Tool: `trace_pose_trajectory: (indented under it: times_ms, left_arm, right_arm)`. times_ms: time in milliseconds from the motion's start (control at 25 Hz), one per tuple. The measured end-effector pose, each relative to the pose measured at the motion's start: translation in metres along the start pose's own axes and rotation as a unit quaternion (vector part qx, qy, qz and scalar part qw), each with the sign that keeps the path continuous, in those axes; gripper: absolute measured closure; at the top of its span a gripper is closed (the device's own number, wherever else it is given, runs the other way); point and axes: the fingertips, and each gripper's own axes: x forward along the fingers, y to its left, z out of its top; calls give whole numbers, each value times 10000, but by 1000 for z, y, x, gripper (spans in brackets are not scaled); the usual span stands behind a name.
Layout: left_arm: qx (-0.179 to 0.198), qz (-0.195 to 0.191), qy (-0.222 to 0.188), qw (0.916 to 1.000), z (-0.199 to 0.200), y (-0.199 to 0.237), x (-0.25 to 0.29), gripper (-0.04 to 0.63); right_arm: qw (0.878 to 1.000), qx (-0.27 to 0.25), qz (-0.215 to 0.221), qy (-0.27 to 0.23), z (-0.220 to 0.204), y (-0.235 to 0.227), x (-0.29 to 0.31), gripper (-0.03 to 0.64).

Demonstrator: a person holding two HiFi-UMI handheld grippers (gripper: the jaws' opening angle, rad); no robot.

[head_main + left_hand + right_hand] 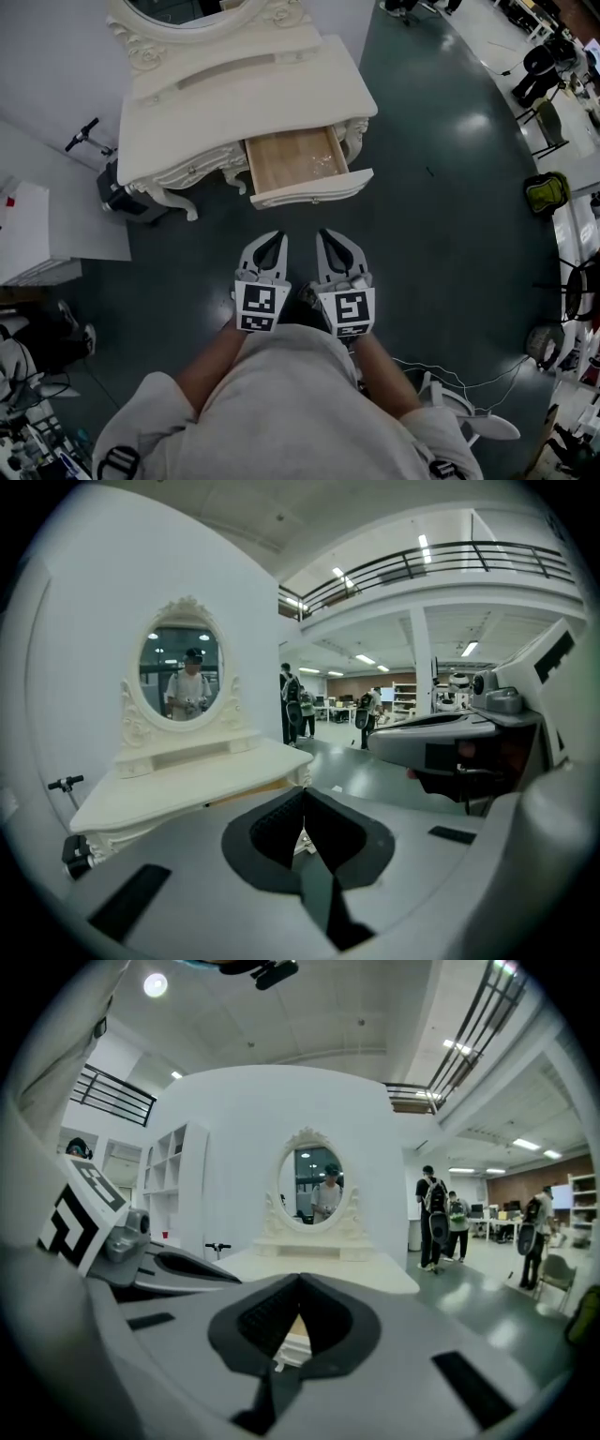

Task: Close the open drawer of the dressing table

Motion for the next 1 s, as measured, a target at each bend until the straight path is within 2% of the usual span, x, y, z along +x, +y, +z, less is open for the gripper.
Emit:
trace_pose_trajectory:
  times_ms: [200,680,1000]
  left_arm:
    - [16,86,135,9999,-8,7,6,587]
    - [-48,-33,372,9993,-34,16,47,587]
    - [-161,59,682,9975,-52,48,59,587]
  right_arm:
    - [9997,122,21,207,-19,-4,6,601]
    - [9973,284,-50,678,-66,-20,35,601]
    - [9918,586,-30,1134,-93,-20,73,601]
